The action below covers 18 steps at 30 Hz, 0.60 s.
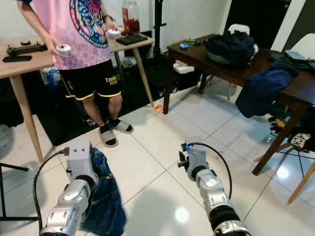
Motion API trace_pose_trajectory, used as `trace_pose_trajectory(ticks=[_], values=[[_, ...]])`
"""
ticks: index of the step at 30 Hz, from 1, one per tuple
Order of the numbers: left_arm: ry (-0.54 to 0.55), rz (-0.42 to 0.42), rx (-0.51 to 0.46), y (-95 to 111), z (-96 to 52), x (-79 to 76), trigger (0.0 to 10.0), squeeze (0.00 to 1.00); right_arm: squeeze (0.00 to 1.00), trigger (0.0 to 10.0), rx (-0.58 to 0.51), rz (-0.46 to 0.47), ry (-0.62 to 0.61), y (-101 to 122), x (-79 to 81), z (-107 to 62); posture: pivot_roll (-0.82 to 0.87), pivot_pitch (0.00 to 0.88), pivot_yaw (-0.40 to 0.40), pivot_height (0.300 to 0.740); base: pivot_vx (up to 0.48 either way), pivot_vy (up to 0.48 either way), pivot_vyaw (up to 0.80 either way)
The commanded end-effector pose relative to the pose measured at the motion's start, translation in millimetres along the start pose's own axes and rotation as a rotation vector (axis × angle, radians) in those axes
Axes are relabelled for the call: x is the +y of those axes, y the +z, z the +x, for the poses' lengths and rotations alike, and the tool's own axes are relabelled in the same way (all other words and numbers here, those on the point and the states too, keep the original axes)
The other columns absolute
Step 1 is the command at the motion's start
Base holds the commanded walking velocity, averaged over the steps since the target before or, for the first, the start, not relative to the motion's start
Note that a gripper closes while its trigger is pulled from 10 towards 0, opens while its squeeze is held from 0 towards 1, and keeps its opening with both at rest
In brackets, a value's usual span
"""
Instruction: Hang hanger
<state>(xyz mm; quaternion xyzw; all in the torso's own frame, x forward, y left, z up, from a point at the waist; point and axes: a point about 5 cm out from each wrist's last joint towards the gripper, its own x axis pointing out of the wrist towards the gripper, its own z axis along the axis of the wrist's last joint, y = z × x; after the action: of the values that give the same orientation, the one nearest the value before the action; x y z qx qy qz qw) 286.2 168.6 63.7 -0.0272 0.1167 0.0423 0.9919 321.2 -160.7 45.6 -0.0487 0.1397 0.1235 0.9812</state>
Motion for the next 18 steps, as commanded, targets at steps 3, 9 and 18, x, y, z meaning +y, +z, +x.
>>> trace_pose_trajectory(ticks=[3,9,18], values=[[-0.02,-0.004,-0.028,6.8,1.1,-4.0,10.0,0.0,0.0,10.0,0.007,0.018,-0.001,-2.9,-0.3,-1.9,0.02,0.0,-0.076,0.74,0.0,0.0,0.0],[-0.021,0.001,-0.035,9.7,2.9,-3.8,10.0,0.0,0.0,10.0,0.005,0.026,-0.011,-2.9,-1.2,-2.4,0.02,0.0,-0.073,0.74,0.0,0.0,0.0],[-0.019,0.013,-0.042,9.2,2.7,-4.6,10.0,0.0,0.0,10.0,0.005,0.034,-0.013,-3.1,-2.3,-3.4,0.01,0.0,-0.074,0.74,0.0,0.0,0.0]])
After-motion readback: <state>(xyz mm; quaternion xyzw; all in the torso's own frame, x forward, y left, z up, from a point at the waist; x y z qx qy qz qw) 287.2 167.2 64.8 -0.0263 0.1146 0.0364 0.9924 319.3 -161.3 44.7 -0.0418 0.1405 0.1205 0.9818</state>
